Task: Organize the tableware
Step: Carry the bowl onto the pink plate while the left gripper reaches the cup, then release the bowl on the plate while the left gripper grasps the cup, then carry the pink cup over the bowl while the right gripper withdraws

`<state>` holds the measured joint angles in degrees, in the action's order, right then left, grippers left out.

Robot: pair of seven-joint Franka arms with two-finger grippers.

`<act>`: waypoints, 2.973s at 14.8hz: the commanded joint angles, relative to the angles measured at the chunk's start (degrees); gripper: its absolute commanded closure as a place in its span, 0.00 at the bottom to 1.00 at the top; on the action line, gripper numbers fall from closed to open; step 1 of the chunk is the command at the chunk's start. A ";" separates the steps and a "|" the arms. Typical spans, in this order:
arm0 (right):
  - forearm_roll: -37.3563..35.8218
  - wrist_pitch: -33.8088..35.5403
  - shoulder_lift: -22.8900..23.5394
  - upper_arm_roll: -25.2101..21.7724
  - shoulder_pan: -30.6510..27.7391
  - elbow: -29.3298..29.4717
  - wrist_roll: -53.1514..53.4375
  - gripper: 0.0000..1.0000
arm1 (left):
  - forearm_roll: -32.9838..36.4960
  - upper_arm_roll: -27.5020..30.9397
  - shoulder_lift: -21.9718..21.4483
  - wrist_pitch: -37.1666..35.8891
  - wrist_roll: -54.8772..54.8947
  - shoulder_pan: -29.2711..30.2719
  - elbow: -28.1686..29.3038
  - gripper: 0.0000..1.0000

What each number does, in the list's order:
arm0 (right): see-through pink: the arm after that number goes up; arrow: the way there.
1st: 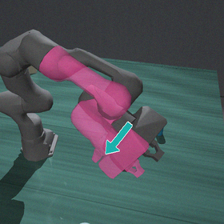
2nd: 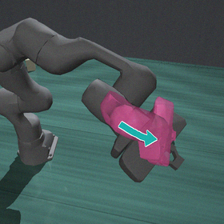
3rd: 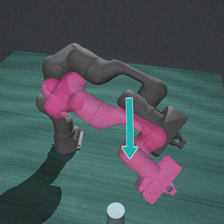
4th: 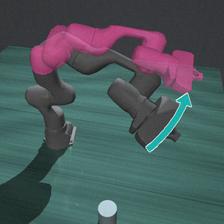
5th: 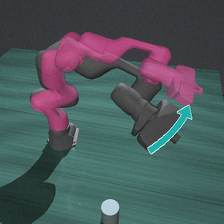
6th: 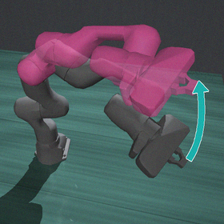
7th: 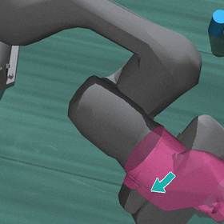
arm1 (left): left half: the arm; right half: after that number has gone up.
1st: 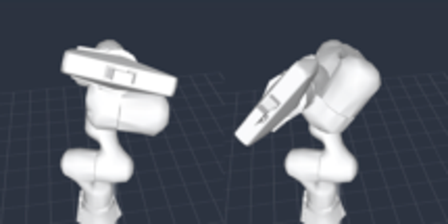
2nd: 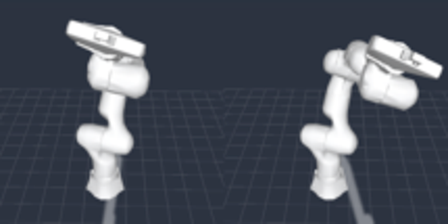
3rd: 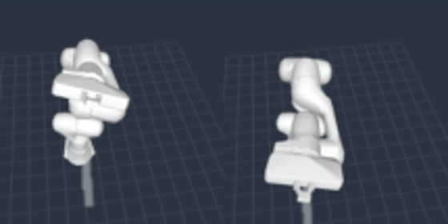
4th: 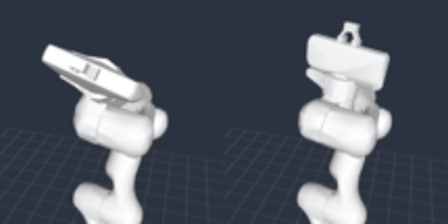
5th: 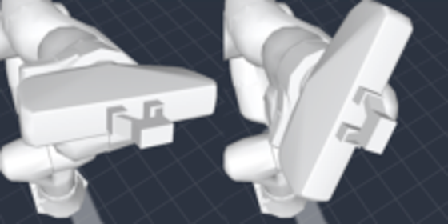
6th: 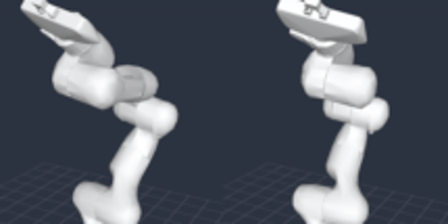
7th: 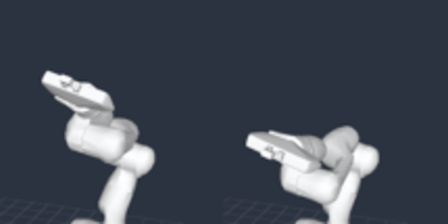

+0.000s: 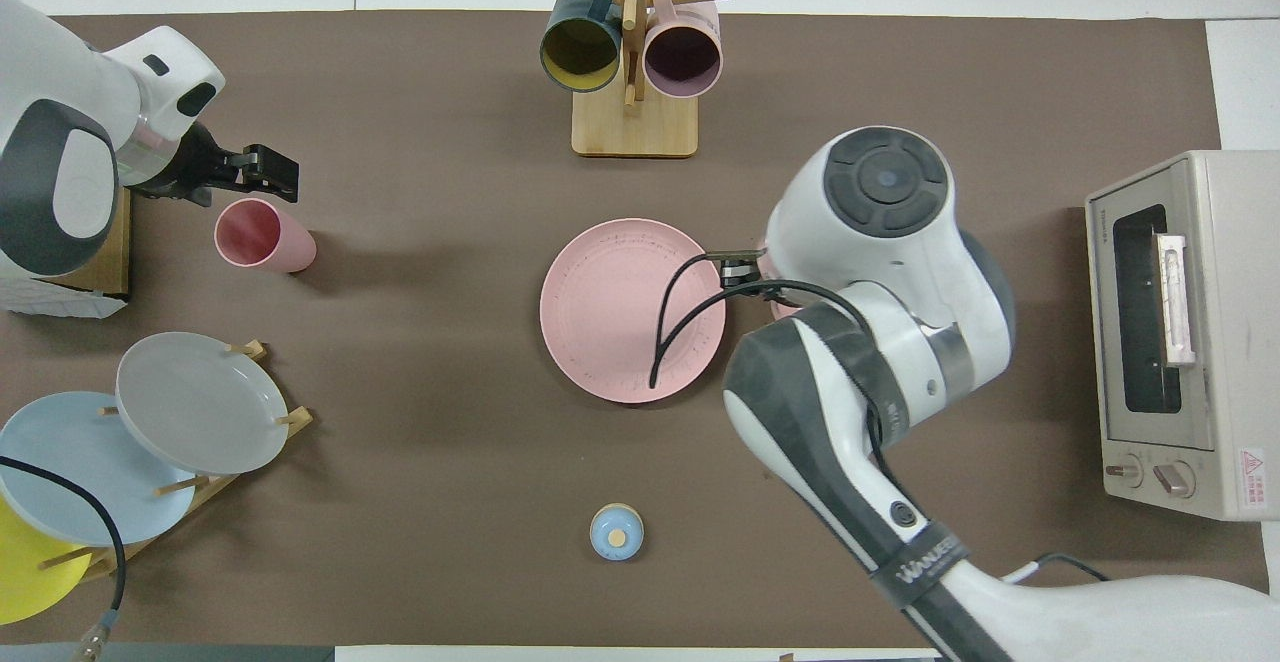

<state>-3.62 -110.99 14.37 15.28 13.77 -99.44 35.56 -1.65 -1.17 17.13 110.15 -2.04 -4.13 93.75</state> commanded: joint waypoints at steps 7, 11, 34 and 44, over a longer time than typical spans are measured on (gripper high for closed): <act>-7.11 -0.89 16.21 0.37 14.97 16.66 24.56 1.00 | -0.02 0.20 -3.77 11.04 -4.20 -0.97 13.47 0.00; -7.46 -7.02 15.78 0.28 15.15 11.84 24.56 1.00 | -0.02 0.20 -3.77 11.83 -5.07 -1.75 14.79 0.00; 1.31 26.96 -8.82 -9.60 -6.04 15.61 -22.42 0.00 | -3.27 -0.32 -1.23 -26.05 -32.26 -13.50 -22.81 1.00; 4.23 25.14 -13.41 -21.17 -6.92 8.04 -34.58 0.00 | -3.27 -0.32 2.03 -4.97 -60.70 -36.11 -10.19 1.00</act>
<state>-0.38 -83.08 3.18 -6.12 7.13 -88.07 2.87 -4.91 -2.63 20.12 101.18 -60.33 -38.32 78.21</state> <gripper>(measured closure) 0.000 0.956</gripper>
